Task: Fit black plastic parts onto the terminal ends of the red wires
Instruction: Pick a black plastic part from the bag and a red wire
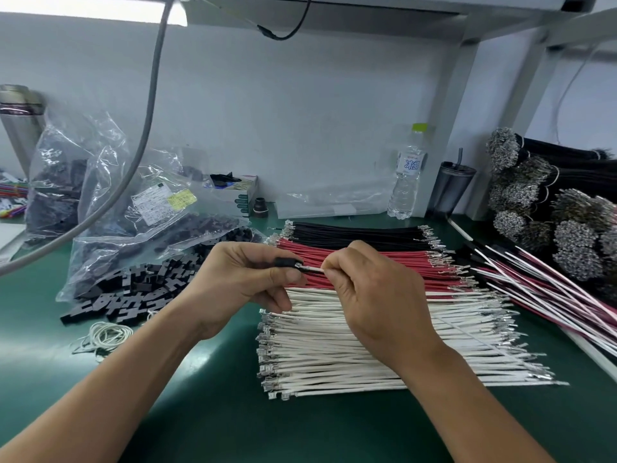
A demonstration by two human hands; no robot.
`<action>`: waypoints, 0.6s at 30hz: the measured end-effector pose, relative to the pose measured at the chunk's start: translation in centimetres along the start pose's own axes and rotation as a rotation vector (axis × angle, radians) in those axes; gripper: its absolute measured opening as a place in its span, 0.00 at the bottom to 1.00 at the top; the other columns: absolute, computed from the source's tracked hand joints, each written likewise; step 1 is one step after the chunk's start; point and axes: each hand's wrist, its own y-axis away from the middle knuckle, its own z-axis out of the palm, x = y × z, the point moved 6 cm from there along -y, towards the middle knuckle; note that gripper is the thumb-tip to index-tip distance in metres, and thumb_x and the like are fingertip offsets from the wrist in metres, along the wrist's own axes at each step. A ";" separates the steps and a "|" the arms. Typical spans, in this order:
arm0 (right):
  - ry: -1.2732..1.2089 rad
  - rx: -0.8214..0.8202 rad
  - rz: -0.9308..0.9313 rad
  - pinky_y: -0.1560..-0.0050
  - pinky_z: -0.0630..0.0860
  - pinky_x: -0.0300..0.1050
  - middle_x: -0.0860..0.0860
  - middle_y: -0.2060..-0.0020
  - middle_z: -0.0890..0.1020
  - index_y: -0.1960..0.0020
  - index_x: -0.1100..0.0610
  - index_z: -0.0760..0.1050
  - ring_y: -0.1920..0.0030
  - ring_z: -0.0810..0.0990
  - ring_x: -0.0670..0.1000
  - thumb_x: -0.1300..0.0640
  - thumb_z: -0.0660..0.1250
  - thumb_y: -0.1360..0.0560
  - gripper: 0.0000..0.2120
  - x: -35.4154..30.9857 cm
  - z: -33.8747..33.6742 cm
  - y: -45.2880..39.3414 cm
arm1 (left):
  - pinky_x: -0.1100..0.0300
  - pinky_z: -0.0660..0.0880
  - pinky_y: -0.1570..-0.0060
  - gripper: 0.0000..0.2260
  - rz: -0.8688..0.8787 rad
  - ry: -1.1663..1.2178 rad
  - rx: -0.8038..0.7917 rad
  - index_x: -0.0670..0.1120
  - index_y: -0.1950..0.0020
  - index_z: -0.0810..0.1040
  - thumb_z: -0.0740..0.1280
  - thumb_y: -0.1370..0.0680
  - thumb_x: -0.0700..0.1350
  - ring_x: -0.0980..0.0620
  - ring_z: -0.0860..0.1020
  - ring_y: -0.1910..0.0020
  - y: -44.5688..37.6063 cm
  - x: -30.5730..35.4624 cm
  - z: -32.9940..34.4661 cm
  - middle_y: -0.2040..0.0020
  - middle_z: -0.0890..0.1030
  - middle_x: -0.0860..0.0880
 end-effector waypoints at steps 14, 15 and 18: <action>-0.202 -0.009 0.039 0.64 0.74 0.48 0.44 0.59 0.76 0.51 0.54 0.79 0.62 0.75 0.46 0.57 0.66 0.19 0.04 0.0 1.9 0.6 | 0.58 0.81 0.70 0.14 0.008 -0.162 -0.033 0.45 0.51 0.89 0.79 0.33 0.49 0.46 0.83 0.71 0.4 0.2 0.8 0.58 0.87 0.40; -0.199 -0.008 0.038 0.65 0.74 0.47 0.44 0.59 0.76 0.51 0.54 0.79 0.62 0.74 0.46 0.56 0.66 0.19 0.04 0.0 1.9 0.8 | 0.58 0.80 0.70 0.14 0.004 -0.155 -0.032 0.45 0.51 0.89 0.79 0.33 0.49 0.46 0.83 0.71 0.5 0.1 0.8 0.58 0.87 0.40; -0.193 0.028 0.093 0.65 0.72 0.42 0.42 0.59 0.76 0.53 0.52 0.79 0.63 0.73 0.43 0.54 0.67 0.19 0.05 0.8 1.4 0.7 | 0.59 0.80 0.70 0.13 -0.010 -0.116 -0.021 0.45 0.52 0.89 0.79 0.33 0.49 0.47 0.82 0.72 0.5 0.2 0.8 0.57 0.87 0.39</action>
